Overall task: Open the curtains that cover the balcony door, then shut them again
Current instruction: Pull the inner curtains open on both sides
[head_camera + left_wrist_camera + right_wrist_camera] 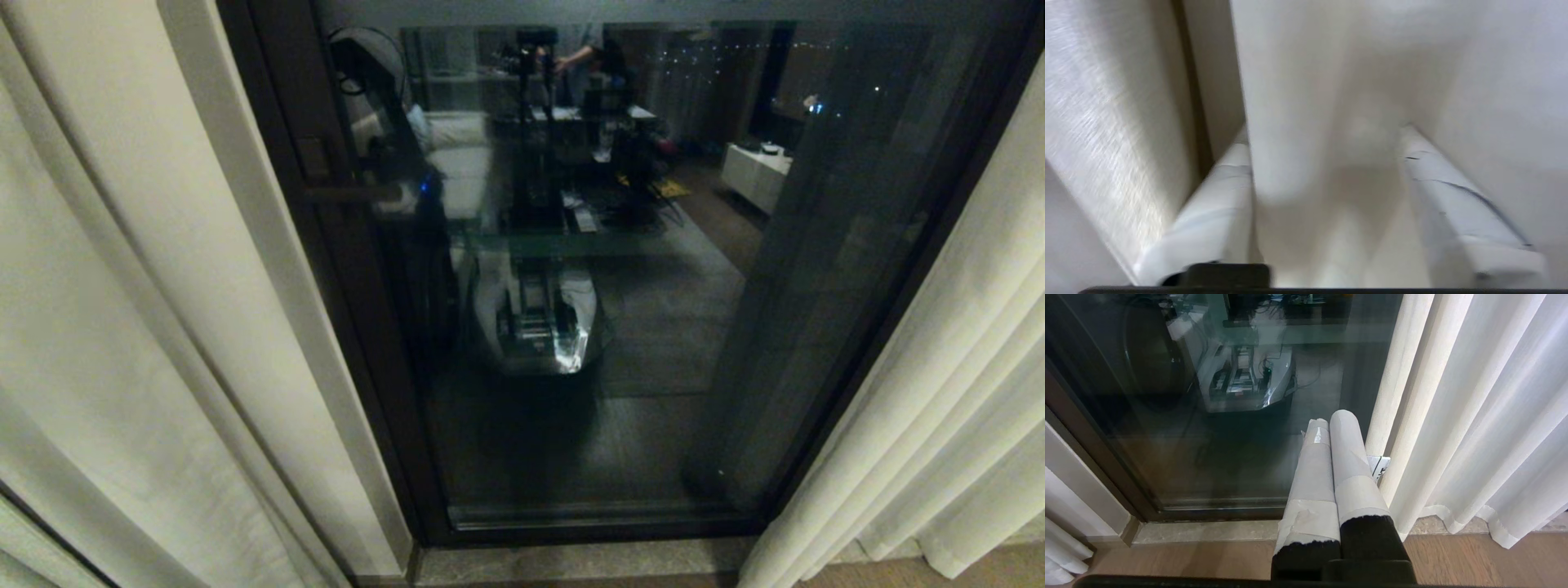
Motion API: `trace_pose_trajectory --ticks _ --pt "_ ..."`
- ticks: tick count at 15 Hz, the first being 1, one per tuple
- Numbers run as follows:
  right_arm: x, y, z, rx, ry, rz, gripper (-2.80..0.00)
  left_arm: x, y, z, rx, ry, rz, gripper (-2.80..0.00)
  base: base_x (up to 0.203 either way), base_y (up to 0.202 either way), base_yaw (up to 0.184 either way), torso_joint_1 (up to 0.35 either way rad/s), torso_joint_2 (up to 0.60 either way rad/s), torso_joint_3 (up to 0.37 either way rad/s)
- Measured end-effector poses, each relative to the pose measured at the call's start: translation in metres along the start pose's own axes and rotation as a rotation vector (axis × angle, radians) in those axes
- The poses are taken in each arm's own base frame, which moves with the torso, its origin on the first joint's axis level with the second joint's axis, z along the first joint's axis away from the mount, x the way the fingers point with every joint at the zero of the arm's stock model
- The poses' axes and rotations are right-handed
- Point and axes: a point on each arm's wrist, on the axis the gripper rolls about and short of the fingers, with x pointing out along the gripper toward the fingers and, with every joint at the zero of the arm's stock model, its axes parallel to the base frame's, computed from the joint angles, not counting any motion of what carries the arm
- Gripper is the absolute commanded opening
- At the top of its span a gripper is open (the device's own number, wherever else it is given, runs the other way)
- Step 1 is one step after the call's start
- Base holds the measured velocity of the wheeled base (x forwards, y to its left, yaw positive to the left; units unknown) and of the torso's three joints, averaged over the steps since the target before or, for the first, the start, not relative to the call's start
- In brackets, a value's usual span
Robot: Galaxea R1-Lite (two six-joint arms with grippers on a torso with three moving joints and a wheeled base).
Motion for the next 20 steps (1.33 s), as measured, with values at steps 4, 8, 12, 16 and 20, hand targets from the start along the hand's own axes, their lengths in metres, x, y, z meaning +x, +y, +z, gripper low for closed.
trace_pose_trajectory --ticks 4,8,12,16,20 --pt "0.0 0.0 0.0 0.0 0.0 0.0 -2.8 -0.042 -0.009 0.007 0.0 0.009 -0.032 0.0 0.0 0.0 0.0 0.0 0.0 0.0" --pt "0.0 0.0 0.0 0.0 0.0 0.001 -2.8 -0.096 -0.014 0.003 0.003 0.036 -0.071 0.0 0.0 0.0 0.0 0.0 0.0 0.0" --pt "0.0 0.0 0.0 0.0 0.0 0.0 -2.8 -0.151 -0.015 -0.015 0.01 0.081 -0.093 -2.8 0.0 0.0 0.0 0.0 0.0 0.0" --pt "0.0 0.0 0.0 0.0 0.0 0.0 -2.8 -0.194 -0.013 -0.029 0.018 0.097 -0.1 -2.8 0.0 0.0 0.0 0.0 0.0 0.0" --pt "0.0 0.0 0.0 0.0 0.0 0.0 -2.8 -0.217 -0.012 -0.033 0.019 0.104 -0.13 -2.8 0.0 0.0 0.0 0.0 0.0 0.0"
